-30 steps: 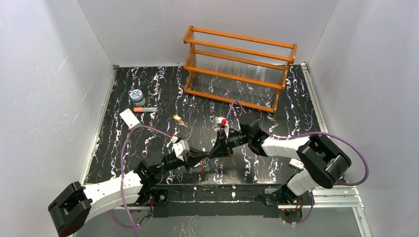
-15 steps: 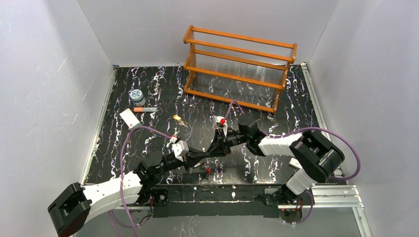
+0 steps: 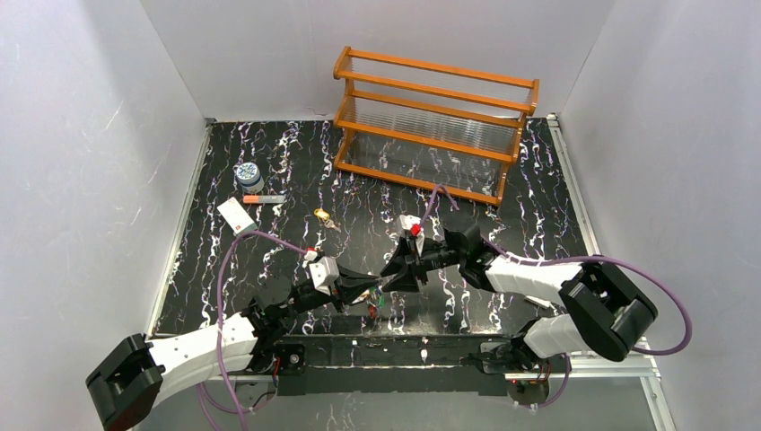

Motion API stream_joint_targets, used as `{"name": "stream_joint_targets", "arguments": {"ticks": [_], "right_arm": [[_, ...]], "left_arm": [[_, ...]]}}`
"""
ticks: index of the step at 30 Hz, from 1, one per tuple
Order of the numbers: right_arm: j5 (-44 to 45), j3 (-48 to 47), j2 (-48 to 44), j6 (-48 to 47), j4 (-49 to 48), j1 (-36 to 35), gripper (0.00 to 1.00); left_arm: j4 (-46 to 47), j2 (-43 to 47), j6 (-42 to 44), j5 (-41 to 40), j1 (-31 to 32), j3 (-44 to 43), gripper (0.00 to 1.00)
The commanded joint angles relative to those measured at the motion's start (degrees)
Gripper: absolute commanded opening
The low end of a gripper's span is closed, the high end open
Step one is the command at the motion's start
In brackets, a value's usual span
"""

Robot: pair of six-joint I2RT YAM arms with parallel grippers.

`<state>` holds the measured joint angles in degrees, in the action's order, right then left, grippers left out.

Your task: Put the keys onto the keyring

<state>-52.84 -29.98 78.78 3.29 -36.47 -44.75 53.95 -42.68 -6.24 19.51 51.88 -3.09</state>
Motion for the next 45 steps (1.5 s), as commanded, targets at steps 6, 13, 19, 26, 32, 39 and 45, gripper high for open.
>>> {"name": "stream_joint_targets", "arguments": {"ticks": [6,13,19,26,32,39,45], "right_arm": [[-3.8,0.0,-3.4,-2.4,-0.6,-0.3,0.55],[-4.2,-1.2,-0.5,4.5,-7.5,-0.4,0.47],[-4.1,-2.4,0.7,6.6,-9.5,-0.4,0.33],[-4.7,-2.6,0.4,6.9,-9.8,-0.4,0.25],[-4.2,-1.6,-0.8,6.2,-9.6,-0.4,0.16],[0.3,-1.0,-1.0,4.3,-6.3,-0.4,0.01],[4.9,-0.6,-1.2,2.2,-0.2,-0.1,0.01]], "left_arm": [[3.2,0.8,-0.2,-0.2,0.2,0.2,0.00],[3.1,0.4,-0.4,-0.1,0.3,0.3,0.00],[3.2,0.1,-0.4,-0.1,0.2,0.2,0.00],[3.1,-0.7,-0.4,-0.3,0.2,0.1,0.00],[3.2,-0.9,-0.4,-0.9,0.2,0.0,0.00],[3.1,-1.7,-1.4,-3.6,0.2,0.0,0.21],[-1.5,-0.2,-2.7,-16.2,0.2,-0.3,0.74]]}}
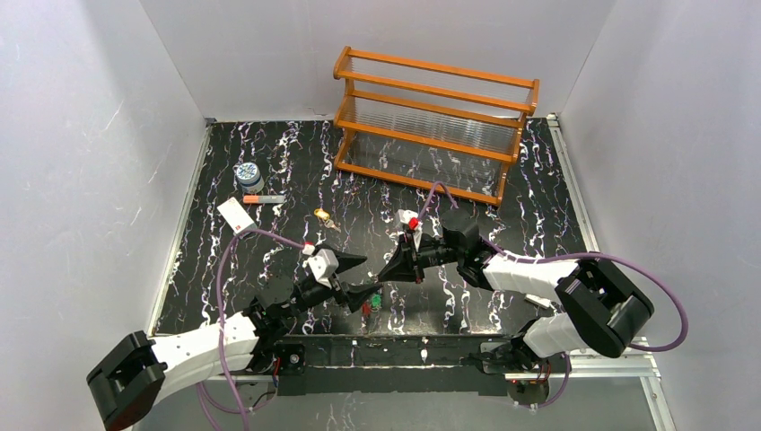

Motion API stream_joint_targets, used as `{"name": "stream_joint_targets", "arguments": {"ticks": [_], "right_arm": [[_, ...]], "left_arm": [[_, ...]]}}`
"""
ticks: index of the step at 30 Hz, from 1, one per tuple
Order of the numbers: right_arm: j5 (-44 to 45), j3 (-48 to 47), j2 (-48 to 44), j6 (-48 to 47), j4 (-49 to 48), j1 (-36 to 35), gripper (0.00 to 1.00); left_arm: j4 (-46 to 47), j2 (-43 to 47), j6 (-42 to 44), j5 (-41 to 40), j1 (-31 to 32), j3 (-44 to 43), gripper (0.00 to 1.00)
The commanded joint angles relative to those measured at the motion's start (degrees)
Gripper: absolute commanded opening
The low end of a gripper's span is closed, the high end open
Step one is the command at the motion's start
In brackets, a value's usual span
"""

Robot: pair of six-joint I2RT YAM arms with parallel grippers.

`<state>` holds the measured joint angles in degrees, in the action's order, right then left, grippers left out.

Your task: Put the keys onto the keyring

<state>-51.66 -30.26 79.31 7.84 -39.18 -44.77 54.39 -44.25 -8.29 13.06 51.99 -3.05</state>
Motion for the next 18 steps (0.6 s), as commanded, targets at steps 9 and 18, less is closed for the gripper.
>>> {"name": "stream_joint_targets", "arguments": {"ticks": [9,18], "right_arm": [[6.5,1.2,-2.3,-2.1,6.4,3.2,0.01],[5.4,2.6,-1.5,-1.7,7.8,9.7,0.01]], "left_arm": [[-20.2,5.4,10.9,-41.7,-3.5,-6.9,0.90],[-15.0,-2.8,8.7,-40.1,-28.3,-4.8,0.98]]}}
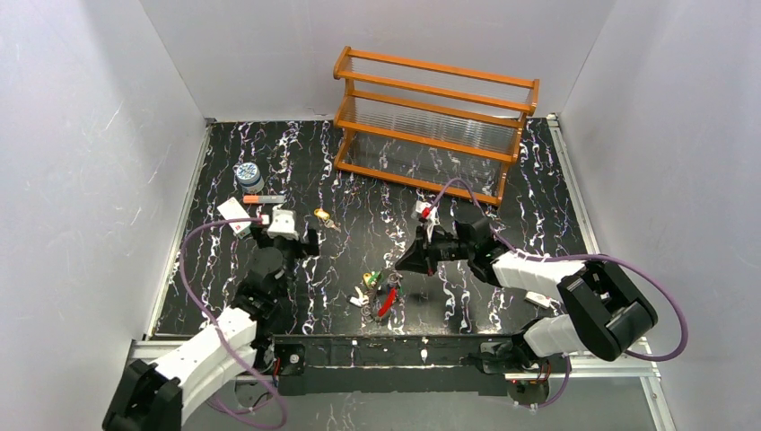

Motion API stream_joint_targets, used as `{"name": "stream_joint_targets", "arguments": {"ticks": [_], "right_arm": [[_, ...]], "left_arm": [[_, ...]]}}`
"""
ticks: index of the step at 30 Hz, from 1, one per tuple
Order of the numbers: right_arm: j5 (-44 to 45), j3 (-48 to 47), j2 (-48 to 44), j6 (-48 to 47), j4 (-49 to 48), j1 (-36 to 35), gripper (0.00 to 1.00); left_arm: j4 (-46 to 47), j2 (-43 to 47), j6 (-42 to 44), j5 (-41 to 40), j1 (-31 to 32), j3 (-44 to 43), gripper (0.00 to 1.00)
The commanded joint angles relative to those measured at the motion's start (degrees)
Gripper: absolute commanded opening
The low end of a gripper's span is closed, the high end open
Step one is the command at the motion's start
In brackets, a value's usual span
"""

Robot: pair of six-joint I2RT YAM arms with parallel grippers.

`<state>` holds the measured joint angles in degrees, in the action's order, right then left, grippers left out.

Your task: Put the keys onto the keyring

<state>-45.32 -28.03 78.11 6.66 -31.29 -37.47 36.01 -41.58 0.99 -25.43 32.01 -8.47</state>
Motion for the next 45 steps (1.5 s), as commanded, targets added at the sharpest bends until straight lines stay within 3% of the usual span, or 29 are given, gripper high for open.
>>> {"name": "stream_joint_targets", "arguments": {"ticks": [1,5,8,17,20,24,27,36,41,45], "right_arm": [[-1.1,0.5,-0.3,-0.6,-0.2,2.9,0.01],[-1.3,0.7,0.1,-0.9,-0.1,4.2,0.01],[-1.6,0.7,0.6,-0.9,-0.2,4.7,0.01],[-0.6,1.2,1.7,-1.4,0.0,5.7,0.01],[-1.1,0.4,2.5,-1.6,0.5,5.8,0.01],[-1.8,-0.6,3.7,-1.5,0.6,5.9,0.01],[-2.0,-0.8,4.2,-1.0,0.1,5.9,0.01],[-1.7,-0.9,5.3,0.1,0.4,5.8,0.01],[4.0,-0.9,5.7,2.1,0.4,5.8,0.01],[9.1,-0.1,5.8,4.1,-1.0,6.0,0.12]], "left_arm": [[6.3,-8.9,-0.6,-1.2,-9.8,1.2,0.98],[16.8,-20.5,1.4,-0.8,-13.1,2.2,0.98],[31.1,-29.1,2.8,2.7,-15.0,5.2,0.98],[51.7,-52.3,6.6,9.9,-19.4,3.0,0.99],[53.2,-55.4,5.9,12.0,-20.7,2.3,0.98],[41.5,-54.2,3.0,8.7,-22.0,-3.0,0.98],[40.7,-54.4,1.2,3.8,-22.0,-3.6,0.98],[39.8,-54.5,1.0,3.4,-22.0,-4.3,0.98],[39.8,-54.5,0.9,3.4,-22.0,-4.3,0.98],[39.8,-54.5,0.9,3.4,-22.0,-4.3,0.98]]}}
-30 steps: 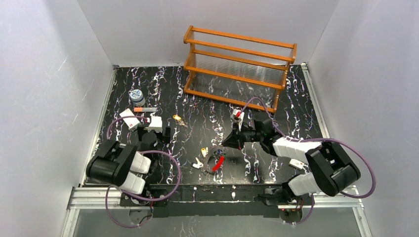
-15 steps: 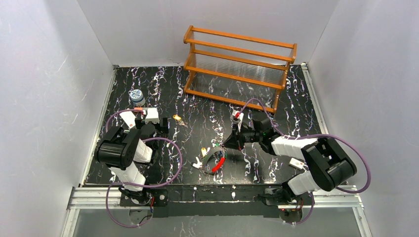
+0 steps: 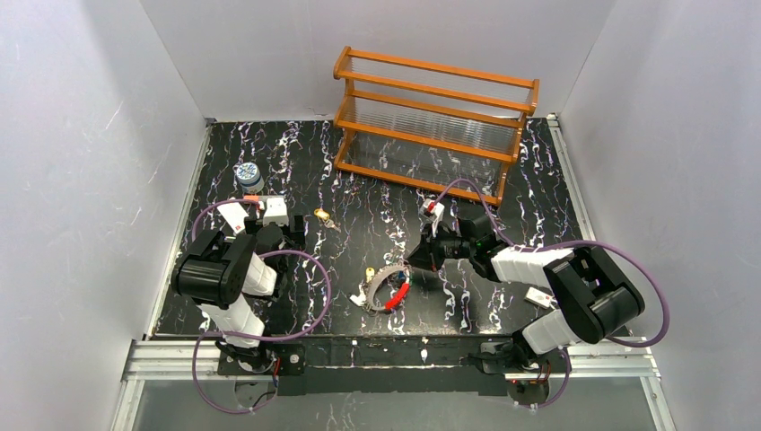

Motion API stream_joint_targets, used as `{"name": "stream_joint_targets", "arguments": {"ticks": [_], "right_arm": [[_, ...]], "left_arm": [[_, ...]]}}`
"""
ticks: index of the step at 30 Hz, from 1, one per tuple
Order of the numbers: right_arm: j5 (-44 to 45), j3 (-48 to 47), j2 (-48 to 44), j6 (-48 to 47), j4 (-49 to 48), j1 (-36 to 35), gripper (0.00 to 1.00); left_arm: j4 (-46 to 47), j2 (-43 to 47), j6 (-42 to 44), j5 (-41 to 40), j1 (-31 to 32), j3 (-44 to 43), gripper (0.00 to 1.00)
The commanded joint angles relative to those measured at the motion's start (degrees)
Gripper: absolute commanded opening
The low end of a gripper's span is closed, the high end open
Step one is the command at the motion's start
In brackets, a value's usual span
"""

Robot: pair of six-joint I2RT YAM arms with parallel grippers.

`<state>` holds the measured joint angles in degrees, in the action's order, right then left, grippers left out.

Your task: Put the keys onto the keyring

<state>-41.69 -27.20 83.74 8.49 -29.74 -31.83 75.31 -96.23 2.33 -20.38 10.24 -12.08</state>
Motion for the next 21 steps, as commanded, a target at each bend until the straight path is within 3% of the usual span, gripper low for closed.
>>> {"name": "stream_joint_targets", "arguments": {"ticks": [1,4,9,11,21], "right_arm": [[6.1,-0.9,0.1,2.2,-2.4,0.3,0.12],[7.7,-1.0,0.3,2.1,-2.1,0.3,0.23],[9.0,-1.2,0.6,2.0,-1.3,0.4,0.53],[9.9,-0.7,1.0,2.6,-2.3,0.3,0.61],[10.2,-2.5,-2.2,2.9,1.5,0.3,0.74]], "left_arm": [[0.5,0.2,-0.4,-1.7,-0.2,-0.7,0.98],[0.5,0.1,-0.5,-1.7,-0.2,-0.7,0.98],[0.4,0.2,-0.5,-1.6,-0.2,-0.8,0.98],[0.4,0.2,-0.5,-1.6,-0.2,-0.7,0.98],[0.4,0.2,-0.5,-1.6,-0.2,-0.8,0.98]]}}
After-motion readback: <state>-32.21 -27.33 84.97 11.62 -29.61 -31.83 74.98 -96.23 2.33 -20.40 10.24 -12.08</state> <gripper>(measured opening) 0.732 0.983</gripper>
